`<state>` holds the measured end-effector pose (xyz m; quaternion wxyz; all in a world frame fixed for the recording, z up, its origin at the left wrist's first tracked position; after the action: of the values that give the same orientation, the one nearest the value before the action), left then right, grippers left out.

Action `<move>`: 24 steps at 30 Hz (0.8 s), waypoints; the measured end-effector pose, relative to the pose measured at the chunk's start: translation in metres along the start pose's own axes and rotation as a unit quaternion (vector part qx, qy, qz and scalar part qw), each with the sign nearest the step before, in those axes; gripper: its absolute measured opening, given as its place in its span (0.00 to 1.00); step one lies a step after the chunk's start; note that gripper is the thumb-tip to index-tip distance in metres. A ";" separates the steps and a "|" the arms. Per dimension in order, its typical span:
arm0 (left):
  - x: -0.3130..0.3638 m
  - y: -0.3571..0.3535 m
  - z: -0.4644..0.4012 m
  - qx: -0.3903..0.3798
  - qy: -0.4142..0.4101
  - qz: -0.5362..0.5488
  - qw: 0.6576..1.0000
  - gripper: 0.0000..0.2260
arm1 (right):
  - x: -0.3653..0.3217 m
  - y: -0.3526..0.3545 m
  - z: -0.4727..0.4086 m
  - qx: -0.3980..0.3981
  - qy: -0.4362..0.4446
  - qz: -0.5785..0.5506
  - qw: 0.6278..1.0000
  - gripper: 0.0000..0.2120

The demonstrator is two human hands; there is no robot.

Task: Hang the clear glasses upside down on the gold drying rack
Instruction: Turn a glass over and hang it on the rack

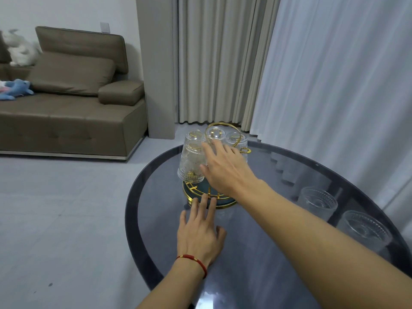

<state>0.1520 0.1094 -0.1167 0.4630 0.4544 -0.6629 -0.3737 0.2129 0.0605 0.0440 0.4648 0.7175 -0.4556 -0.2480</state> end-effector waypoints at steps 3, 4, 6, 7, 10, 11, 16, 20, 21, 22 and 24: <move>0.005 0.005 0.002 -0.005 0.013 0.001 1.000 0.33 | 0.025 0.014 0.041 0.038 0.009 -0.017 0.999 0.22; 0.008 0.008 0.004 -0.003 0.016 0.011 1.000 0.33 | 0.035 0.017 0.056 0.038 0.006 -0.017 0.999 0.22; 0.021 0.017 0.007 0.008 0.007 0.027 1.000 0.32 | 0.058 0.022 0.087 0.032 -0.018 -0.023 0.999 0.23; 0.031 0.021 0.008 0.019 -0.002 0.042 0.999 0.31 | 0.071 0.024 0.103 0.032 -0.040 -0.033 0.998 0.23; 0.061 0.036 0.011 0.070 -0.007 0.156 0.985 0.27 | 0.113 0.029 0.146 0.054 -0.131 -0.080 0.987 0.23; 0.072 0.039 0.012 0.080 -0.006 0.194 0.978 0.26 | 0.127 0.031 0.160 0.074 -0.165 -0.101 0.978 0.23; 0.105 0.042 0.022 0.060 0.018 0.288 0.956 0.22 | 0.195 0.028 0.220 0.152 -0.365 -0.141 0.908 0.28; 0.118 0.039 0.026 0.051 0.042 0.297 0.953 0.19 | 0.229 0.002 0.245 0.066 -0.500 -0.287 0.814 0.48; 0.121 0.039 0.027 0.052 0.047 0.305 0.950 0.19 | 0.231 -0.005 0.250 0.050 -0.512 -0.320 0.795 0.51; 0.124 0.037 0.027 0.051 0.053 0.316 0.946 0.18 | 0.232 -0.011 0.253 0.043 -0.521 -0.344 0.780 0.53; 0.129 0.033 0.026 0.044 0.061 0.342 0.937 0.16 | 0.237 -0.021 0.256 0.048 -0.537 -0.374 0.755 0.54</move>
<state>0.0978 -0.0011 -0.0584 0.5822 0.2424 -0.7642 -0.1349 0.1316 -0.2586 -0.0720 -0.0213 0.6012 -0.3368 -0.7243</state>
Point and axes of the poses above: each hand's wrist, its own z-axis away from the middle knuckle, its own y-axis out of the back of the hand, x = y × z, the point moved 6 cm from there along -z, towards the middle knuckle, and after that the axes turned 11 degrees about -y, right-handed, at the moved point
